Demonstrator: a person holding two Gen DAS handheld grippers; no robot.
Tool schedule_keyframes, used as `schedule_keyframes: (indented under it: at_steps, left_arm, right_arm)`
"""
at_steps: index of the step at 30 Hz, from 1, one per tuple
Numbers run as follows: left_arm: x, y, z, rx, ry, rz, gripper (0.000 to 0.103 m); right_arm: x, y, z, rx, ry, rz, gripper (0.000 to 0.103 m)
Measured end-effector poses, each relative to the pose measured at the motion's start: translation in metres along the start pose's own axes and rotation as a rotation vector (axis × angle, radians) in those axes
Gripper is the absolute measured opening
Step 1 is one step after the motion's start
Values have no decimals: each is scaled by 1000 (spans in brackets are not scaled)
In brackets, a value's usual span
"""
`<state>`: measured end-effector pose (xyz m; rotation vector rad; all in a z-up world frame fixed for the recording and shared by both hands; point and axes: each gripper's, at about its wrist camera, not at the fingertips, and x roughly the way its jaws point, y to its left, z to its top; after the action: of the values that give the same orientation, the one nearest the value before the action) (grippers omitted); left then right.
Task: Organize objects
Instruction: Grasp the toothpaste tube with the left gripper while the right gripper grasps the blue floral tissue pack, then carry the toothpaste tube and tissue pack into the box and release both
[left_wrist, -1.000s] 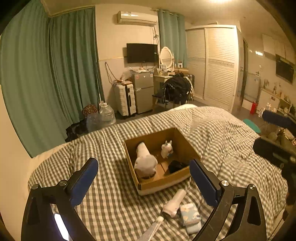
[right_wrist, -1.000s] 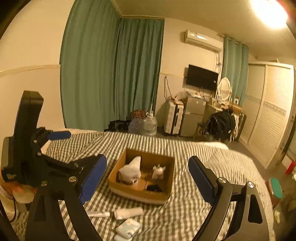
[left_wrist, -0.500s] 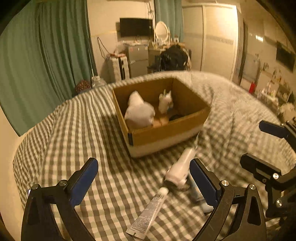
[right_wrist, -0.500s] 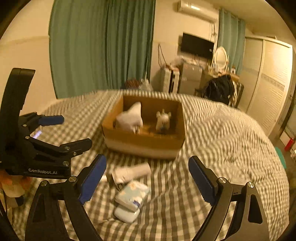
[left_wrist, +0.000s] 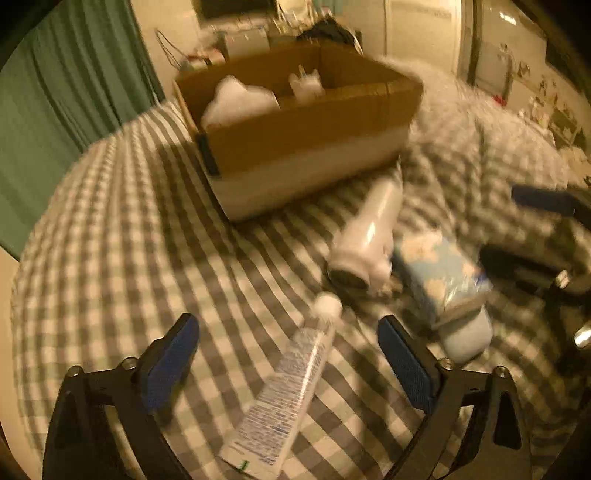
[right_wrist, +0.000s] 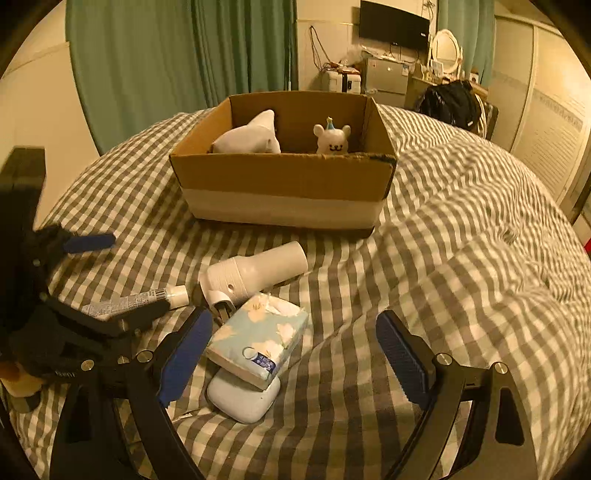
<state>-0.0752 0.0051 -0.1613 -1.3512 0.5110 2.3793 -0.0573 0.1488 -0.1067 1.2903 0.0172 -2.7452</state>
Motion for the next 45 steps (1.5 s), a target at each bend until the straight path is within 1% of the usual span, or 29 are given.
schedule_keyframes:
  at_steps: [1,3,4,5,6,8,12,16,18,22,27,28,29,30,31,35,38,45]
  left_arm:
    - [6,-2,-1,7,27,-2,86]
    - [16,-4,-3,17,77,-19,64]
    - [19,-5,-3,18,91,-40,57]
    - [21,-7,-3,17,101,-68,43]
    - [21,-8,-3,17,98,-74,30]
    - [17,-8,-3,1,75,-75,24]
    - [9,0,-2,-68,53,-84,24]
    - [-4,2,-2,-96,0,-62,24]
    - [-9,10,-1,-125,-22,-51,24]
    - [-19,22,-2,-182,-52,-42,24]
    - [-20,26,-2,-197,-57,-39,24]
    - [-21,27,-2,-198,-57,-39,24]
    - [-21,27,-2,-199,-58,-34,24]
    - [-21,27,-2,-200,-58,-32,24]
    - [-22,27,-2,-203,-57,-30,24]
    - [-27,25,-1,-213,-55,-15,24]
    - [-34,21,-4,-220,-57,-22,24]
    - [-57,11,-6,-243,-80,-34,24]
  right_arm:
    - [0,-1,0,6,3,5,90]
    - [3,-2,-2,11,9,14,90]
    - [4,-2,-3,12,11,17,90]
    - [5,-1,-4,11,12,19,90]
    - [6,0,-5,8,13,22,90]
    - [7,1,-5,5,16,25,90]
    - [8,3,-4,4,20,32,90]
    - [11,7,-3,-4,29,34,90]
    - [17,11,-1,-12,41,38,90]
    - [33,24,1,-50,75,47,90]
    - [58,35,-3,-81,140,60,90]
    - [62,37,-4,-88,157,64,88]
    - [66,38,-6,-94,174,66,82]
    - [70,39,-9,-100,190,53,79]
    - [71,38,-10,-102,195,44,73]
    - [64,34,-13,-85,182,53,67]
    - [54,35,-15,-94,157,59,63]
    - [12,33,-13,-105,60,42,62]
